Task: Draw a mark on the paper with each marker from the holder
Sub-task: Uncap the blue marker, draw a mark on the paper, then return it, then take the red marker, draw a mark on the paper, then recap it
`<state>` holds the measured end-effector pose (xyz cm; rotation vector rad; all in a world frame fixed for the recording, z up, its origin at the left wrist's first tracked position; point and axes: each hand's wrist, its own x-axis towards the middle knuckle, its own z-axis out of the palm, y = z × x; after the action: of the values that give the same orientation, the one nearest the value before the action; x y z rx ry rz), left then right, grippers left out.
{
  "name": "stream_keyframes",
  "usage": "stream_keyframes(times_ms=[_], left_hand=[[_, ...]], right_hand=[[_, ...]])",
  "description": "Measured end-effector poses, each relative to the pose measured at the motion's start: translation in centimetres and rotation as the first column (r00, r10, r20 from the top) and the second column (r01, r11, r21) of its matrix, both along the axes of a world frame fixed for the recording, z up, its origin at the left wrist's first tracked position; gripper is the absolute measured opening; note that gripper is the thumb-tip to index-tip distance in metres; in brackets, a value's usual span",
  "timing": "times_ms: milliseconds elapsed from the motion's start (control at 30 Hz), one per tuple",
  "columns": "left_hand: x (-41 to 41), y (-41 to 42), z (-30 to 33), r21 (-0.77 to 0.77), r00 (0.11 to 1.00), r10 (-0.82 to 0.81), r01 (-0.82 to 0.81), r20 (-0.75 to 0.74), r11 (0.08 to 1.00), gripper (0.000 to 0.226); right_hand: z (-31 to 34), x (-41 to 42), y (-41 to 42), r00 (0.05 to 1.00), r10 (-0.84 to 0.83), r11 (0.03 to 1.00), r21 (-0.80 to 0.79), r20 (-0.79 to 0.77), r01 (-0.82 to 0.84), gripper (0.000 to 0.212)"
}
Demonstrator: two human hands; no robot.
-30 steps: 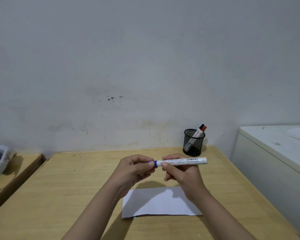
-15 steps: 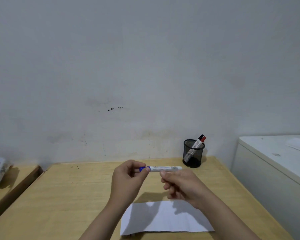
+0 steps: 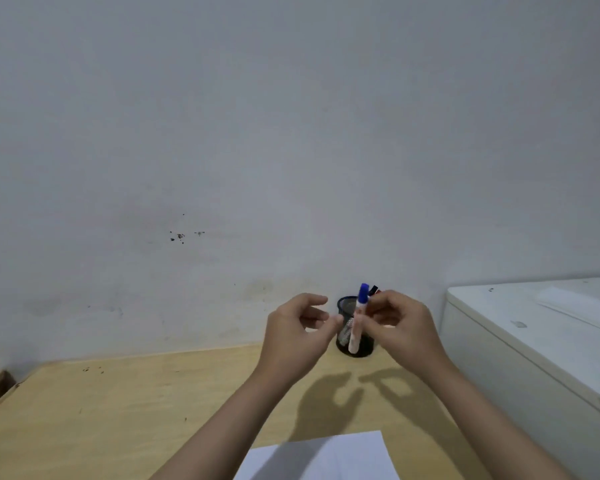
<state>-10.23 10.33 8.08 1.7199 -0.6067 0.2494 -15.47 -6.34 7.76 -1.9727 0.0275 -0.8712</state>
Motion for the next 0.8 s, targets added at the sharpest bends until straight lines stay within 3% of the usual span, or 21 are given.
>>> stream_keyframes(times_ms=[100, 233, 367, 567, 800], left_hand=[[2.2, -2.5, -1.0, 0.05, 0.999, 0.038, -0.038, 0.014, 0.998, 0.02], [5.5, -6.2, -3.0, 0.192, 0.996, 0.072, -0.08, 0.047, 0.978, 0.024], [8.8, -9.4, -4.7, 0.329, 0.994, 0.089, -0.107, 0.07, 0.938, 0.03], [11.4, -11.2, -6.7, 0.357, 0.987, 0.154, -0.159, 0.043, 0.92, 0.032], [12.0, -11.0, -6.9, 0.342, 0.985, 0.127, -0.159, 0.113, 0.926, 0.027]], right_hand=[[1.2, 1.0, -3.3, 0.984, -0.132, 0.974, 0.202, 0.123, 0.106, 0.039], [1.6, 3.1, -6.7, 0.945, -0.292, 0.944, 0.204, 0.144, 0.261, 0.049], [0.1, 6.1, -8.3, 0.938, -0.336, 0.933, 0.169, 0.087, 0.318, 0.048], [-2.7, 9.6, -9.3, 0.934, -0.348, 0.927, 0.118, -0.076, 0.355, 0.044], [-4.8, 12.3, -9.3, 0.875, -0.278, 0.959, -0.057, -0.397, 0.279, 0.041]])
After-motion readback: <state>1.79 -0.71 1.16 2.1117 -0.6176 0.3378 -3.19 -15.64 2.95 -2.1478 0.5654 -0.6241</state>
